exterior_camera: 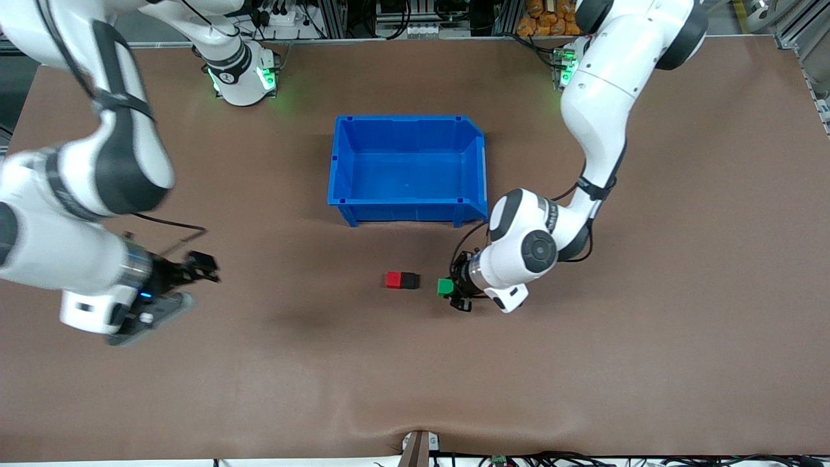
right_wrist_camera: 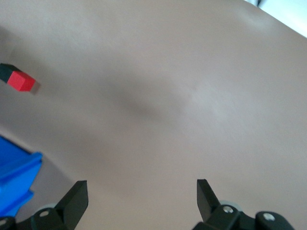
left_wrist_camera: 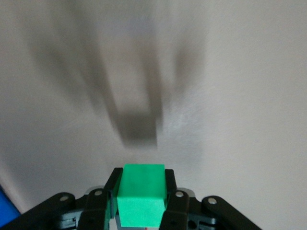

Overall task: Attach green and red cubes to black cube
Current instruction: 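Place the green cube against the black cube while the right gripper withdraws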

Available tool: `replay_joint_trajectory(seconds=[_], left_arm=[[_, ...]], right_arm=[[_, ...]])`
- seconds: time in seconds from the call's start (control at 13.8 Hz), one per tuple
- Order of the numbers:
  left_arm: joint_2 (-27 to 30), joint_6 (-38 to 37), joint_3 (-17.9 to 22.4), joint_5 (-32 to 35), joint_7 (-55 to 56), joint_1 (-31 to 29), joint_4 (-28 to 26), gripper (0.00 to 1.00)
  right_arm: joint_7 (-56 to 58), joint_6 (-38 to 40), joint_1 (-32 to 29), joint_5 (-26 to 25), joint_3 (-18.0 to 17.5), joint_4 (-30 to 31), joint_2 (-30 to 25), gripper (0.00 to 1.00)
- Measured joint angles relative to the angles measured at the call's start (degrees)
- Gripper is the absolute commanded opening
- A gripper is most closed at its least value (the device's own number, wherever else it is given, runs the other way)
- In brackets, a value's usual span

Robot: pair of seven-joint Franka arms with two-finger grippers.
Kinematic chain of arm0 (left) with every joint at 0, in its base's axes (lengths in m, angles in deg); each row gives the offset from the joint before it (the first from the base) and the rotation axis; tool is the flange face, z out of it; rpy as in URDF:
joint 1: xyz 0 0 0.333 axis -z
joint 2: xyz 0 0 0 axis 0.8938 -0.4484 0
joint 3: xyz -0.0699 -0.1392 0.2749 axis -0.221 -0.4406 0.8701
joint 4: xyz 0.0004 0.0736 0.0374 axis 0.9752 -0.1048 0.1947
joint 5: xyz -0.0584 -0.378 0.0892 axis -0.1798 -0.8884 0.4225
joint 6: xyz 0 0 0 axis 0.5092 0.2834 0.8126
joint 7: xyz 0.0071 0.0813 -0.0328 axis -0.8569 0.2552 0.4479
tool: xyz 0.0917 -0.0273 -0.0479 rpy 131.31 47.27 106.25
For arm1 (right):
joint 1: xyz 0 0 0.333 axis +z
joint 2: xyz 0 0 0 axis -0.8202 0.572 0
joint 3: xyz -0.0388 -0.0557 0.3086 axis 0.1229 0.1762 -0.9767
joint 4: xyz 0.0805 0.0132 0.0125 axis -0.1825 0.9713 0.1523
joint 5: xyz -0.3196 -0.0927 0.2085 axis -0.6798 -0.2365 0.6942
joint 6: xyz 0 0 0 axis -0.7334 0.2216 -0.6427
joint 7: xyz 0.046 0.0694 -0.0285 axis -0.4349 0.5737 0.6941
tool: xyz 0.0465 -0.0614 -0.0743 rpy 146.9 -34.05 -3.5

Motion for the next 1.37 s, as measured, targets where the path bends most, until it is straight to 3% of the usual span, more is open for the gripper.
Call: replay_joint_trajectory(seconds=[0.22, 0.58, 0.87, 1.16, 1.37], left_arm=[[-1.5, 0.1, 0.2, 0.0, 0.5, 1.2, 0.5, 0.0], [-3.4, 0.2, 0.5, 0.0, 0.5, 2.0, 1.3, 0.0], [-4.0, 0.2, 1.0, 0.0, 1.4, 2.9, 2.4, 0.0], [-5.2, 0.2, 1.8, 0.0, 3.9, 4.2, 4.4, 0.0], [-5.5, 0.2, 3.1, 0.0, 5.1, 5.7, 5.2, 0.0]], right_arm=[[-1.0, 7.1, -4.1, 0.0, 0.2, 0.6, -7.4, 1.0], [-2.2, 9.2, -13.4, 0.8, 1.1, 8.7, -19.2, 1.0], [-10.7, 9.1, -4.4, 1.0, 10.2, 18.5, -26.8, 1.0], [-19.4, 8.4, -2.3, 1.0, 11.9, 24.0, -30.2, 1.0], [-22.6, 8.3, -2.3, 1.0, 12.4, 24.3, -31.6, 1.0]])
